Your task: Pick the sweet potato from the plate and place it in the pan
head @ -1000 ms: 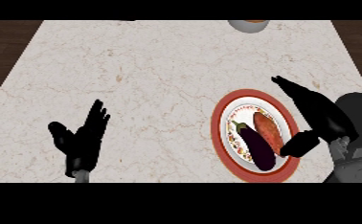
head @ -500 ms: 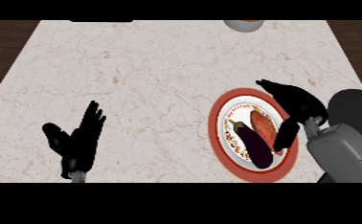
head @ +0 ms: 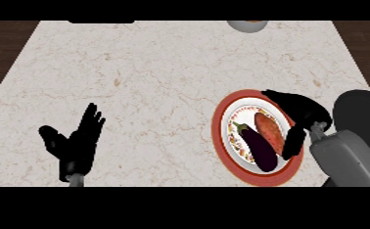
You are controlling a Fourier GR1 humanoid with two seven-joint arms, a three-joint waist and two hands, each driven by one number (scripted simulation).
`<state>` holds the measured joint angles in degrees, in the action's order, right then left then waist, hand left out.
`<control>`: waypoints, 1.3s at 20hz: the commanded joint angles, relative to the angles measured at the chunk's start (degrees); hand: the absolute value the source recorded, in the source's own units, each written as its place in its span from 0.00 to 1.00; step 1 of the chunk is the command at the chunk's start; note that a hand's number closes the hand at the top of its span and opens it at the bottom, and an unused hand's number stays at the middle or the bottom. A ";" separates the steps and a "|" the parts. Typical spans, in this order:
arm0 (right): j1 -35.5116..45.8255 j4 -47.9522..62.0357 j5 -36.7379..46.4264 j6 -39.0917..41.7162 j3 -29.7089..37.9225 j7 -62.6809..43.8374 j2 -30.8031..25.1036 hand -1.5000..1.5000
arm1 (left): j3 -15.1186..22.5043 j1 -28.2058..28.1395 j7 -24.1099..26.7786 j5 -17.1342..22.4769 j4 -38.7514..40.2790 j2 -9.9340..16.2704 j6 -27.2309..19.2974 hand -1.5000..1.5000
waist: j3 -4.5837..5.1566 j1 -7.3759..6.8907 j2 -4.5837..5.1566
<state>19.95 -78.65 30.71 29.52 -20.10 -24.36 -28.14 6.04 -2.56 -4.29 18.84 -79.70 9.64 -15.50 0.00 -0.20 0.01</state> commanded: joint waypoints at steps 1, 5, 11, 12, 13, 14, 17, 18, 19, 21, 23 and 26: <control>-2.74 2.25 3.85 -2.91 2.08 5.78 1.67 0.00 | -0.15 0.68 0.29 -1.94 1.69 -1.35 0.00 0.50 | -0.01 0.10 0.00; -2.82 4.39 7.61 -5.15 3.31 9.25 2.75 0.00 | 1.03 -2.79 2.79 -3.10 0.39 -4.05 -0.15 0.50 | 0.00 0.03 -0.01; -0.77 10.16 14.45 -7.99 3.07 9.06 8.32 0.00 | -1.73 1.95 0.93 -3.56 3.82 -3.96 0.89 0.50 | 0.00 0.02 0.03; -2.22 7.16 14.07 -5.31 6.13 10.36 6.23 0.00 | -1.31 -2.19 -0.51 -3.99 -2.07 -2.81 1.90 0.50 | 0.00 0.03 -0.03; -4.77 5.27 14.04 -5.95 5.07 9.33 6.75 0.00 | -2.55 -4.66 -1.77 -1.66 -5.28 -1.29 3.63 0.50 | 0.00 0.01 -0.06; -1.86 13.33 14.85 -8.49 6.30 14.41 7.81 0.00 | -1.38 -1.65 -3.24 -4.10 -3.46 -2.77 1.00 0.50 | -0.01 -0.07 0.01; -4.08 10.33 14.71 -9.49 3.48 21.84 5.49 1.00 | -2.52 0.53 1.91 -3.51 3.52 -4.17 2.30 0.50 | 0.00 0.19 0.06; -5.78 10.64 16.47 -12.79 2.59 22.92 6.60 1.00 | -2.82 -0.16 -1.50 -3.57 -0.86 -2.23 1.96 0.50 | -0.02 0.06 0.01; -5.04 13.66 17.78 -14.85 3.05 24.47 6.93 1.00 | -1.88 -2.63 1.12 -3.79 -0.42 -3.36 3.11 0.50 | -0.02 -0.09 0.03; -2.05 13.66 17.91 -14.17 4.28 23.14 8.84 1.00 | -0.46 0.45 -2.65 -6.03 -1.11 -4.83 -0.44 0.50 | -0.01 0.03 0.02; -3.16 12.06 19.38 -13.30 4.13 22.44 9.08 1.00 | -2.02 -2.65 -1.66 -4.49 -3.69 -3.26 2.31 0.50 | 0.00 0.01 -0.04; -2.45 18.55 20.88 -18.75 5.18 25.95 10.57 1.00 | -1.06 -4.51 -4.34 -5.26 -7.74 -2.57 1.82 0.50 | -0.03 -0.28 0.02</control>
<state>17.42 -65.53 49.73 14.07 -14.59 -0.89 -20.50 4.83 -5.59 -6.68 13.99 -84.23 6.21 -13.95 0.63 -0.25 -0.61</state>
